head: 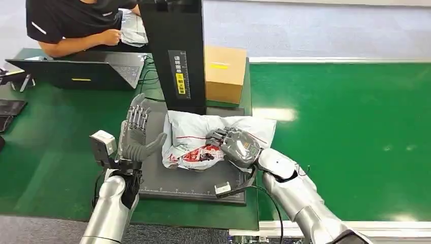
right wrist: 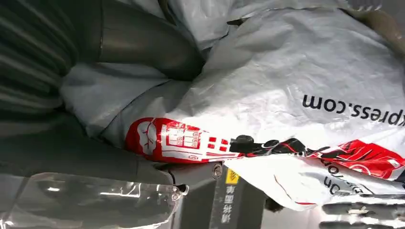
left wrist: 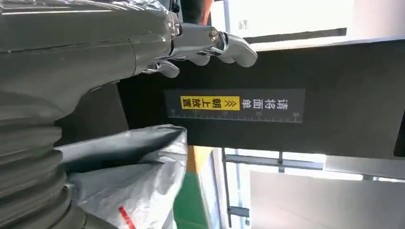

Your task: Moved the parcel from conveyor to table for the left to box.

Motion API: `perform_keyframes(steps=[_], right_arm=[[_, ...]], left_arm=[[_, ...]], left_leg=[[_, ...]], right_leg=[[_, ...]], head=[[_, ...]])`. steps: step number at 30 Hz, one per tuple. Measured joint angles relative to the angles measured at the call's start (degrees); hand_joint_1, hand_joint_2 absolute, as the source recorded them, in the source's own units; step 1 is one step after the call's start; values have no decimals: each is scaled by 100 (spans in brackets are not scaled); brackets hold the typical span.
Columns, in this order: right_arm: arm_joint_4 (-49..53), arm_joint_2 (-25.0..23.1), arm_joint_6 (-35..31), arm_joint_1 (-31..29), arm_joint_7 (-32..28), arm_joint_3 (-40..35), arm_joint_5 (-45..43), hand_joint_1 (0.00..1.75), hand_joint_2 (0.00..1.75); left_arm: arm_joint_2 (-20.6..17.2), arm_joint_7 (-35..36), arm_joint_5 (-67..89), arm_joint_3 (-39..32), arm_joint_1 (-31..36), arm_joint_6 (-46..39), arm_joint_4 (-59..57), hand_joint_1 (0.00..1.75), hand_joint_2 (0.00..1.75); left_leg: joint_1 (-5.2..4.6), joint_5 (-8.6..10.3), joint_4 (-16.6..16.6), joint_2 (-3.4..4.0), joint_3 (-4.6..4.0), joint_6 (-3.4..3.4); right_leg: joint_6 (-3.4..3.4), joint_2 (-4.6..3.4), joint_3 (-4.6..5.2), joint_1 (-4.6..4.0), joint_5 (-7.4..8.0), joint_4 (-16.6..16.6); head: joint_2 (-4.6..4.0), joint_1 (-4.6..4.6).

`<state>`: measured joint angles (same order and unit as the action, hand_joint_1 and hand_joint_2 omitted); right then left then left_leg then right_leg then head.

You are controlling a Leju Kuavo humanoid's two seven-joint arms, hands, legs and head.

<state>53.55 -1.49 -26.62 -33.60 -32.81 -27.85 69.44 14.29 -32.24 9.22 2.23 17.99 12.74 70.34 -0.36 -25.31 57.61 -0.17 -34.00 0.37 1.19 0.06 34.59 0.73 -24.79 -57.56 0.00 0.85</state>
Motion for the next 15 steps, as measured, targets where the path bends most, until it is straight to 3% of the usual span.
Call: perform_keyframes(steps=[3,5,6,8,9,15], right_arm=[[-265,-53,96,-121,-308,-85,-422,143,175],[-486,-131,114,-203,-385,-131,-638,70,175],[-584,-168,114,-240,-387,-162,-671,59,175],[-761,-234,118,-301,-393,-227,-688,7,175],[-852,-271,118,-327,-393,-260,-695,0,175],[-1320,-431,144,-468,-367,-452,-776,0,175]], left_arm=[[0,-11,0,15,1,-13,-11,0,175],[0,-17,-22,55,1,-37,-18,0,175],[0,-24,-39,68,1,-42,-18,0,175],[0,-31,-70,103,1,-52,-20,0,175],[0,-31,-81,116,0,-52,-18,0,175],[0,-92,-208,138,-16,-98,-17,0,175]], left_leg=[[0,0,0,0,0,0],[0,1,0,0,0,-1],[0,1,0,0,0,-1],[0,2,0,0,0,-2],[0,2,0,0,0,-2],[0,2,0,0,0,-2]], right_leg=[[0,0,1,0,0,0],[0,0,1,0,0,0],[0,0,1,0,0,0],[0,0,1,0,0,-1],[0,0,1,0,0,-1],[0,0,1,0,0,-3]], head=[[0,0],[0,0],[0,0],[0,0],[0,0],[0,0]])
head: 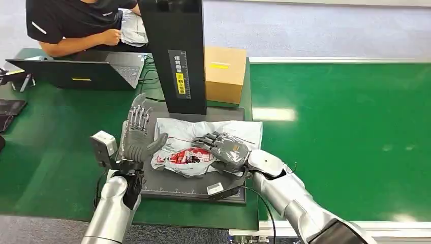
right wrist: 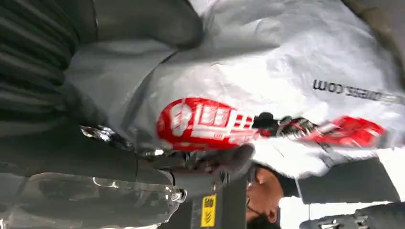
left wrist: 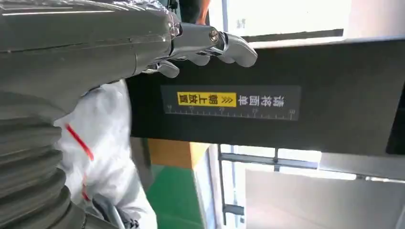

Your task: Moved the parcel from conveyor to table for the left to box.

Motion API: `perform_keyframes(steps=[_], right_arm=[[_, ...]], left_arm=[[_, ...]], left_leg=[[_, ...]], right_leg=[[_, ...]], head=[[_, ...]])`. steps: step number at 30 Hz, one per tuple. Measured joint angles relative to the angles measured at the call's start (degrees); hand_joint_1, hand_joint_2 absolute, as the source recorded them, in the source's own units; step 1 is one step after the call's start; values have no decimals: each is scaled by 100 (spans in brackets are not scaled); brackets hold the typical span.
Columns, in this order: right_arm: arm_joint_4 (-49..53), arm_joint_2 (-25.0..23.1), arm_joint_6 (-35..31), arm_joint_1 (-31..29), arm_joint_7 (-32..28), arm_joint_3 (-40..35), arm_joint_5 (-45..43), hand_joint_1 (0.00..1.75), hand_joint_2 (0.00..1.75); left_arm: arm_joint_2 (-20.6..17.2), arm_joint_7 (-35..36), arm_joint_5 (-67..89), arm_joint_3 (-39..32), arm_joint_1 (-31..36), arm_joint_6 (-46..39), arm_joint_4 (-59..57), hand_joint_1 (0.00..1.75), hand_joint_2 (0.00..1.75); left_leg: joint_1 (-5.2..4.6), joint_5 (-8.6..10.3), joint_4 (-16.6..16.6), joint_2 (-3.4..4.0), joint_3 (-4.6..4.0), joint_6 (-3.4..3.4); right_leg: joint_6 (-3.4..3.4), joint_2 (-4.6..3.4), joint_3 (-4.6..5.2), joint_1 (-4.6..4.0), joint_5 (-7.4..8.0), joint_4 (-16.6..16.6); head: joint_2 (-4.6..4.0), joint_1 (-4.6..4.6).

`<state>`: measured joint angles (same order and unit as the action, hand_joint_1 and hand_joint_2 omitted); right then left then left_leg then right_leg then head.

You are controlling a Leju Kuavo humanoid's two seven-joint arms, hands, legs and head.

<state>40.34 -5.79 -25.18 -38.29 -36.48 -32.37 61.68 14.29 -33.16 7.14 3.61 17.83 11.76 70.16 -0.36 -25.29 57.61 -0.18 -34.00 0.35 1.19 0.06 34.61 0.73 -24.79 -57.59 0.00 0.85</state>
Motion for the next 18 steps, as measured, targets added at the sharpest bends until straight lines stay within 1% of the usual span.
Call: perform_keyframes(steps=[6,9,10,11,13,14,17,18], right_arm=[[-255,-92,-476,-53,-9,-114,-142,0,175],[-284,-116,-756,-46,-43,-124,-452,0,175],[-266,-118,-705,-30,-53,-124,-732,0,175],[-159,-116,-519,19,-59,-127,-1241,0,175],[250,-103,-3,162,-63,-155,-2687,0,175],[451,-96,198,223,-66,-162,-3259,0,175],[1017,-65,676,388,-68,-162,-4482,0,175],[1212,-57,785,447,-68,-162,-4757,0,175]], left_arm=[[0,-107,-225,0,-115,-114,190,0,175],[0,-164,-377,-4,-190,-149,330,0,175],[0,-166,-442,-4,-212,-133,372,0,175],[0,-170,-507,-4,-237,-100,415,0,175],[0,-192,-599,-4,-301,-72,503,0,175],[0,-208,-607,-4,-331,-72,542,0,175],[0,-243,-649,-4,-404,-76,656,0,175],[0,-245,-653,-4,-429,-79,693,0,175]], left_leg=[[0,0,0,0,0,0],[0,0,0,0,0,0],[0,0,0,0,1,0],[0,1,0,-1,0,1],[0,0,0,1,0,0],[0,0,0,2,0,0],[0,0,0,2,0,0],[0,0,0,1,-1,-1]], right_leg=[[0,0,0,0,0,0],[0,0,0,0,0,0],[0,0,0,0,0,0],[0,1,0,0,0,0],[0,-1,2,0,0,0],[0,-2,4,0,0,0],[-1,-1,5,0,-1,0],[-1,-2,7,0,-1,0]], head=[[0,0],[0,0],[0,0],[0,-2],[0,0],[0,0],[0,-2],[0,0]])
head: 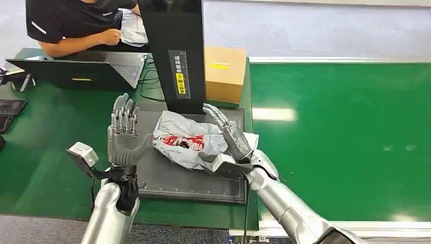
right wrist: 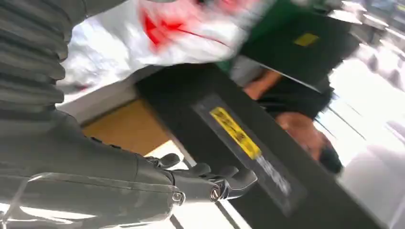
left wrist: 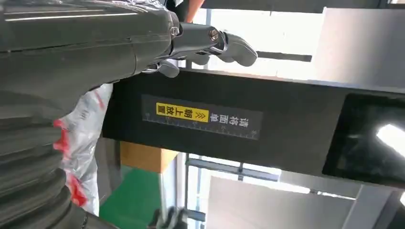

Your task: Moved the parcel from conveyor to table for the left to box.

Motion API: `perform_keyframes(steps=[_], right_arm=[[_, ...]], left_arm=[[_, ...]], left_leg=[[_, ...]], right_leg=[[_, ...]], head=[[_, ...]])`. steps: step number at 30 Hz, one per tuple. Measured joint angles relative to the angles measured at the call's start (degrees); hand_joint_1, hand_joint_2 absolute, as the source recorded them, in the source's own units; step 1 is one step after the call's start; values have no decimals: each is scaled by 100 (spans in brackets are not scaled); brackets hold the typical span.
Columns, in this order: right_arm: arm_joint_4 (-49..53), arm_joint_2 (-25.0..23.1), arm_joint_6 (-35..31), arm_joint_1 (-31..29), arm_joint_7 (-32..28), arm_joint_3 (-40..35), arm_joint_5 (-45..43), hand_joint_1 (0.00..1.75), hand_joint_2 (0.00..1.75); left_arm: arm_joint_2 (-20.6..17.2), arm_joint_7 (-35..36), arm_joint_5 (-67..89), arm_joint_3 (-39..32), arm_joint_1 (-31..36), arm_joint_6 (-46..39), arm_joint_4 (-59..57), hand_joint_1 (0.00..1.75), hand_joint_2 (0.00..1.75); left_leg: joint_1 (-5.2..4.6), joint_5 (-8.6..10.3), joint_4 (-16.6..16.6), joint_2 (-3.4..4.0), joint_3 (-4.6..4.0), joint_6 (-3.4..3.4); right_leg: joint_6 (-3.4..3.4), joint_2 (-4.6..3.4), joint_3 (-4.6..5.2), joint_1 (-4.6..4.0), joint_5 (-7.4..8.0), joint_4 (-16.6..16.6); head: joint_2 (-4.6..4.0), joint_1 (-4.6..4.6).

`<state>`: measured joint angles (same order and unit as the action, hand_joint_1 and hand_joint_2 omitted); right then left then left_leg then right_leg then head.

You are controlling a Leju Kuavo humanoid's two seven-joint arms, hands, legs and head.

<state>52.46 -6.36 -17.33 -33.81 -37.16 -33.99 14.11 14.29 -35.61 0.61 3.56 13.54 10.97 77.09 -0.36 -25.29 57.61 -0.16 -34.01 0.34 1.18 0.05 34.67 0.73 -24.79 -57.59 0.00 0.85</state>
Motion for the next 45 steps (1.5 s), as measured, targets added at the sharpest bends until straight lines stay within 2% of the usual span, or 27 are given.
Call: perform_keyframes(steps=[8,17,25,37,45], right_arm=[[1305,44,1235,618,0,481,-1263,0,175],[1988,90,1858,1142,15,1084,-1341,0,175],[1962,90,2635,1332,92,1584,-1404,0,175],[1901,74,2883,1440,142,2048,-1374,0,175],[1901,26,2880,1495,162,2230,-1275,0,175]], left_arm=[[-2,15,136,81,-52,39,89,0,175],[-18,151,503,232,-45,101,87,0,175],[-109,260,2029,767,59,-64,-17,0,175],[-247,540,3291,1558,371,164,-706,0,175],[-249,745,3534,1753,642,273,-1399,0,175]], left_leg=[[0,0,0,-1,-2,0],[-1,0,0,-1,-2,0],[-1,0,1,-1,-3,0],[-2,0,1,0,-3,0],[-1,0,1,0,-3,0]], right_leg=[[0,1,2,1,0,0],[0,1,2,1,0,0],[0,1,2,1,0,0],[0,0,3,1,0,0],[0,0,3,1,0,0]], head=[[0,0],[0,0],[0,0],[0,0],[0,0]])
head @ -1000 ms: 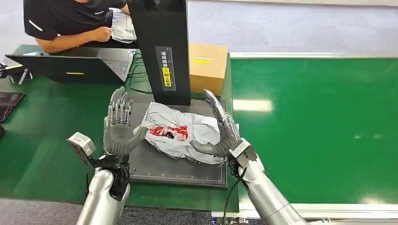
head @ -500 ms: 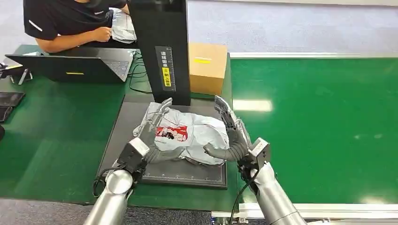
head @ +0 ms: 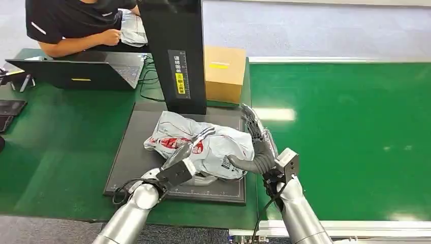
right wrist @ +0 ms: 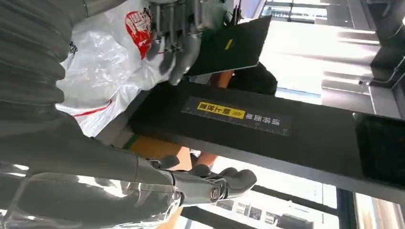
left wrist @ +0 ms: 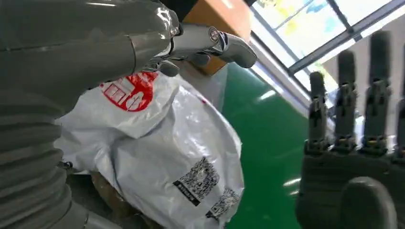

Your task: Moved the parcel from conveyor to table for the left to box.

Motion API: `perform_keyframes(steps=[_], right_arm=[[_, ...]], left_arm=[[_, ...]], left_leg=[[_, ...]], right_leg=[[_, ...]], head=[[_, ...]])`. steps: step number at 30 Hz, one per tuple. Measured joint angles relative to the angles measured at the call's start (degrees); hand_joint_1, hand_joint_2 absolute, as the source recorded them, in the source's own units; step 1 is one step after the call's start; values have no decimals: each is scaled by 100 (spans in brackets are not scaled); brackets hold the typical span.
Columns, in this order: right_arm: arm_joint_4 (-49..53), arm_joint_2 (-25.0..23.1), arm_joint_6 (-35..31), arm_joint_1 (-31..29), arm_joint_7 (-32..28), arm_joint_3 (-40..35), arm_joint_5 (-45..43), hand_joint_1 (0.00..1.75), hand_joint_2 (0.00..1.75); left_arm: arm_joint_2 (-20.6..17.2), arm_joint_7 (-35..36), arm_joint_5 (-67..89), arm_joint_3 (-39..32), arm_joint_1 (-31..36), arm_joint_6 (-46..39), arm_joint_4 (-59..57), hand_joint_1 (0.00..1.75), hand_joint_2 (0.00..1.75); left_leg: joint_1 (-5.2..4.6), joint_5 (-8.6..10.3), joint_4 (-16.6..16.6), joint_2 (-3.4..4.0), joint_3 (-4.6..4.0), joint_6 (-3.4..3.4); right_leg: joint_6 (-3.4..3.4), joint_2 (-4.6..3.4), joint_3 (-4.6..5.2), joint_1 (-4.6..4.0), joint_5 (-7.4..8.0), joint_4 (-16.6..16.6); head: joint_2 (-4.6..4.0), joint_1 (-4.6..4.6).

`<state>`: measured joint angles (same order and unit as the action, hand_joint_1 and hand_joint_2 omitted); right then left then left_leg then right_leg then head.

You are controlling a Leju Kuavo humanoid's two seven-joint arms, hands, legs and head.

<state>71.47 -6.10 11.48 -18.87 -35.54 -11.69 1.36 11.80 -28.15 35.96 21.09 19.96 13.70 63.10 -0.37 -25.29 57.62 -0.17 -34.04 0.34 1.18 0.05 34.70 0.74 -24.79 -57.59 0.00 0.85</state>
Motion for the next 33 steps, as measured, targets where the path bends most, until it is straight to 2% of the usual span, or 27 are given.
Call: perform_keyframes(steps=[6,11,15,17,18,19,20,21,22,33], right_arm=[[0,-2,-17,33,0,70,17,0,175],[0,-44,-63,97,11,157,68,0,175],[0,-63,-61,129,31,188,103,0,175],[0,-77,-59,143,35,203,107,0,175],[0,-81,-55,145,35,205,111,0,175],[0,-87,-52,146,35,205,120,0,175],[0,-92,-52,149,35,208,120,0,175],[0,-94,-40,152,35,208,120,0,175],[0,-94,-20,152,35,208,120,0,175],[0,-109,-20,150,35,208,120,0,175]], left_arm=[[0,330,182,13,147,-278,-369,0,175],[0,894,634,-44,275,-1199,-638,2,175],[0,898,798,-190,302,-1550,-719,17,175],[0,876,848,-247,299,-1637,-721,37,175],[0,850,870,-282,295,-1670,-721,37,175],[2,837,892,-315,288,-1696,-721,108,175],[2,828,900,-337,282,-1705,-721,148,175],[2,822,905,-352,275,-1711,-719,148,175],[2,811,909,-365,267,-1711,-717,175,175],[4,769,968,-474,224,-1731,-686,175,175]], left_leg=[[0,0,0,0,0,0],[0,0,0,0,0,0],[0,0,0,0,0,0],[0,0,0,0,0,0],[0,0,0,-1,-1,0],[0,0,0,-1,-1,0],[0,0,0,0,-1,0],[0,0,0,0,-1,0],[0,0,0,0,-1,0],[0,0,0,-1,-1,0]], right_leg=[[0,0,0,0,0,0],[0,0,0,0,0,0],[0,0,0,0,0,-2],[0,0,-1,0,0,-2],[0,1,0,0,0,-2],[0,1,-1,0,0,-2],[0,0,0,0,0,-2],[0,0,0,0,0,-2],[0,0,-1,0,0,-2],[0,0,-1,0,0,-2]], head=[[0,0],[0,-2],[0,0],[0,0],[0,0],[0,-2],[0,0],[0,0],[0,-2],[0,0]])
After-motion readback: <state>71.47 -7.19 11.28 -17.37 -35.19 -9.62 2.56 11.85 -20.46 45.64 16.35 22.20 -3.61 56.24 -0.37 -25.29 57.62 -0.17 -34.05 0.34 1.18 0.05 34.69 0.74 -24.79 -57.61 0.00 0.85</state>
